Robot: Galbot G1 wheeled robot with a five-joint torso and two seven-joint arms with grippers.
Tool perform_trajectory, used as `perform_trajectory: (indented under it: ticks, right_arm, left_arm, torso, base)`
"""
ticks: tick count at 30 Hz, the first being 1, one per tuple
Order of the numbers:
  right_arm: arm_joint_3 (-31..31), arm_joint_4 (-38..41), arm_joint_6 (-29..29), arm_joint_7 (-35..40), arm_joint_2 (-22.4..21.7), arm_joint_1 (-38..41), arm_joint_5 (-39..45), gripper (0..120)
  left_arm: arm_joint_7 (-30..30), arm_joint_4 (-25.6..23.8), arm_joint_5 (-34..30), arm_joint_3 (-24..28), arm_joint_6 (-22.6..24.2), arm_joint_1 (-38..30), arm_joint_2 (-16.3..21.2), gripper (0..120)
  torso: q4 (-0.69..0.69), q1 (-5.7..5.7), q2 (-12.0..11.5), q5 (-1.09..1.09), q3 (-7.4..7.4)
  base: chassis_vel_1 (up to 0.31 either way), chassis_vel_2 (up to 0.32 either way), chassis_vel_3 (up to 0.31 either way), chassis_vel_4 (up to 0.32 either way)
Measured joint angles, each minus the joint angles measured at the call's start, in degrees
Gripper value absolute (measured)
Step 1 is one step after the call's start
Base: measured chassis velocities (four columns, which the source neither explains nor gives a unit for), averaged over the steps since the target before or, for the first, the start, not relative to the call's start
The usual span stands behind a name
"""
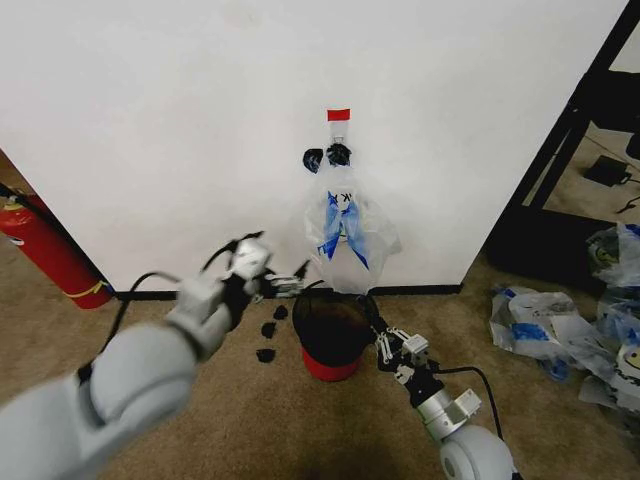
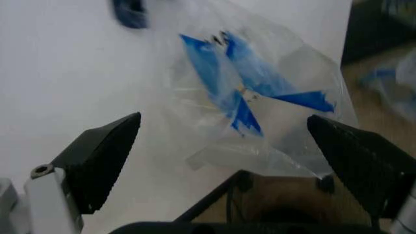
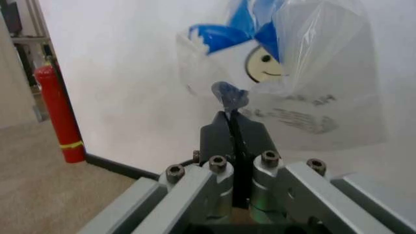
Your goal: Pick up the garbage bag from the wall and place it over the trash bin.
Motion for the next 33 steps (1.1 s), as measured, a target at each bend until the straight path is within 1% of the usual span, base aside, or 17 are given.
perform_trajectory:
  ticks: [1, 2, 3, 4, 6, 7, 8, 9, 11, 12, 13, 14, 18, 25, 26, 32, 33]
  right_arm:
    - [0.41, 0.09, 0.03, -0.01, 0.08, -0.22, -0.07, 0]
    - [0.41, 0.09, 0.03, -0.01, 0.08, -0.22, -0.07, 0]
    - [0.81, 0.18, 0.09, -0.02, 0.21, -0.41, -0.21, 0]
    - [1.0, 0.23, 0.15, -0.03, 0.33, -0.5, -0.3, 0]
    - [1.43, 0.31, 0.26, -0.04, 0.52, -0.7, -0.38, 0]
    - [1.64, 0.35, 0.34, -0.04, 0.63, -0.82, -0.41, 0]
    - [1.78, 0.39, 0.41, -0.05, 0.71, -0.96, -0.44, 0]
    - [1.78, 0.39, 0.41, -0.05, 0.71, -0.96, -0.44, 0]
    - [2.22, 0.44, 0.62, -0.07, 0.92, -1.3, -0.59, 0]
    - [2.28, 0.43, 0.66, -0.07, 0.96, -1.33, -0.64, 0]
    - [2.3, 0.43, 0.69, -0.08, 1.04, -1.33, -0.69, 0]
    - [2.31, 0.43, 0.7, -0.08, 1.14, -1.33, -0.73, 0]
    - [2.25, 0.43, 0.71, -0.1, 1.51, -1.32, -0.88, 0]
    - [2.28, 0.39, 0.91, -0.18, 1.6, -1.54, -1.11, 0]
    - [2.28, 0.39, 0.91, -0.18, 1.6, -1.54, -1.11, 0]
    - [2.54, 0.51, 0.98, -0.24, 1.39, -1.54, -0.72, 0]
    - [2.54, 0.51, 0.98, -0.24, 1.39, -1.54, -0.72, 0]
  left_arm:
    - [-1.36, 2.19, -1.47, 4.67, 1.48, -6.07, -1.38, 100]
    - [-1.36, 2.19, -1.47, 4.67, 1.48, -6.07, -1.38, 100]
    - [-3.0, 4.0, -3.25, 8.51, 2.43, -11.63, -2.75, 99]
    - [-4.37, 5.04, -5.16, 10.76, 2.99, -14.96, -3.74, 98]
    - [-6.77, 6.42, -9.39, 13.83, 3.33, -19.17, -5.41, 97]
    - [-7.47, 7.07, -10.52, 14.96, 3.34, -20.47, -6.06, 97]
    - [-7.91, 7.68, -11.27, 15.85, 3.34, -21.38, -6.66, 96]
    - [-7.91, 7.68, -11.27, 15.85, 3.34, -21.38, -6.66, 96]
    - [-10.25, 9.4, -15.29, 18.01, 3.26, -23.38, -8.53, 95]
    - [-11.5, 9.82, -17.22, 18.67, 3.19, -23.83, -9.15, 94]
    - [-12.35, 10.17, -18.72, 19.31, 3.11, -24.01, -9.75, 94]
    - [-12.74, 10.64, -19.4, 20.0, 3.03, -24.06, -10.22, 94]
    - [-13.25, 12.44, -19.67, 21.62, 2.86, -24.06, -11.42, 94]
    - [-14.09, 17.08, -20.23, 24.6, 2.6, -24.91, -14.54, 91]
    - [-14.09, 17.08, -20.23, 24.6, 2.6, -24.91, -14.54, 91]
    - [-14.15, 20.6, -19.94, 26.78, 2.48, -25.64, -16.86, 68]
    - [-14.15, 20.6, -19.94, 26.78, 2.48, -25.64, -16.86, 68]
  torso:
    - [-0.02, 0.0, 0.0, -0.04, 0.01]
    - [-0.02, 0.0, 0.0, -0.04, 0.01]
    - [-0.03, 0.0, 0.0, 0.02, 0.0]
    - [-0.02, 0.0, 0.0, 0.07, 0.0]
    - [0.0, 0.0, 0.0, 0.02, 0.0]
    - [0.02, 0.0, 0.0, -0.01, -0.01]
    - [0.04, 0.0, 0.0, 0.0, -0.01]
    - [0.04, 0.0, 0.0, 0.0, -0.01]
    - [0.03, 0.0, 0.0, -0.02, -0.01]
    - [0.02, 0.0, 0.0, 0.0, 0.0]
    - [0.02, -0.01, 0.0, 0.02, -0.01]
    - [0.02, -0.01, 0.0, 0.0, -0.01]
    - [0.04, -0.01, 0.0, -0.01, -0.01]
    - [0.02, -0.01, 0.0, 0.0, -0.01]
    - [0.02, -0.01, 0.0, 0.0, -0.01]
    - [0.02, -0.01, 0.0, 0.0, -0.01]
    - [0.02, -0.01, 0.0, 0.0, -0.01]
  base:
    - [0.0, 0.0, 0.0, 0.0]
    - [0.0, 0.0, 0.0, 0.0]
    - [0.0, 0.0, 0.0, 0.0]
    - [0.0, 0.0, 0.0, 0.0]
    - [0.0, 0.0, 0.0, 0.0]
    - [0.0, 0.0, 0.0, 0.0]
    - [0.0, 0.0, 0.0, 0.0]
    - [0.0, 0.0, 0.0, 0.0]
    - [0.0, 0.0, 0.0, 0.0]
    - [0.0, 0.0, 0.0, 0.0]
    - [0.0, 0.0, 0.0, 0.0]
    - [0.0, 0.0, 0.0, 0.0]
    - [0.0, 0.0, 0.0, 0.0]
    - [0.0, 0.0, 0.0, 0.0]
    - [0.0, 0.0, 0.0, 0.0]
    - [0.0, 0.0, 0.0, 0.0]
    - [0.0, 0.0, 0.0, 0.0]
